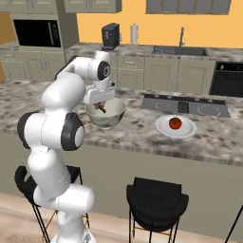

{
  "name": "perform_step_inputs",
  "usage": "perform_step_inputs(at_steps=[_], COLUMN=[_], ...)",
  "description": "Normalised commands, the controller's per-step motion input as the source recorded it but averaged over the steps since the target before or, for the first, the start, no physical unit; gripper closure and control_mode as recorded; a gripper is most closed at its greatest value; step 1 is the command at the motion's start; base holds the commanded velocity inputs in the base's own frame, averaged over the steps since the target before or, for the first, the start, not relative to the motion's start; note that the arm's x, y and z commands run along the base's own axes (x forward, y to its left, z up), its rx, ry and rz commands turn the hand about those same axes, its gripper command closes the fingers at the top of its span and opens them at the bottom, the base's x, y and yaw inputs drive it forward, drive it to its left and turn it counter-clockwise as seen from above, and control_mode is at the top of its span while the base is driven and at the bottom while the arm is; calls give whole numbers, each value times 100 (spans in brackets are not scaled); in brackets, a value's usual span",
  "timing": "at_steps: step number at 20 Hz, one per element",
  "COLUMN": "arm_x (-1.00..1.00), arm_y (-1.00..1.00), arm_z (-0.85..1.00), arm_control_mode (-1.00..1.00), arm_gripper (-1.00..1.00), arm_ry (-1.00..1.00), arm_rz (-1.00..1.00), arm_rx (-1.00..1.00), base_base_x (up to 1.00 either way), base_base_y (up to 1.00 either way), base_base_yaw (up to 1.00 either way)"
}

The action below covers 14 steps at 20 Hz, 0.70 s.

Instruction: Pick the chicken drumstick and tomato from their plates and place them in the bowl. Then put the bowl in the fridge.

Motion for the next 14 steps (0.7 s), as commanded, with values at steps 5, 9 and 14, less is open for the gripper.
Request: perform_step_inputs(at_steps=[5,9,14], arm_x=[24,13,-1], arm_y=[-1,0,0], arm_z=[-18,-28,-30], arm_control_mode=[-100,-100,-100], arm_gripper=[100,100,100], arm_ry=[-3,-17,-19], arm_rz=[-3,-10,-14], arm_rx=[0,0,-1], base_base_x=[0,0,0], base_base_y=[0,0,0], base_base_yaw=[0,0,0])
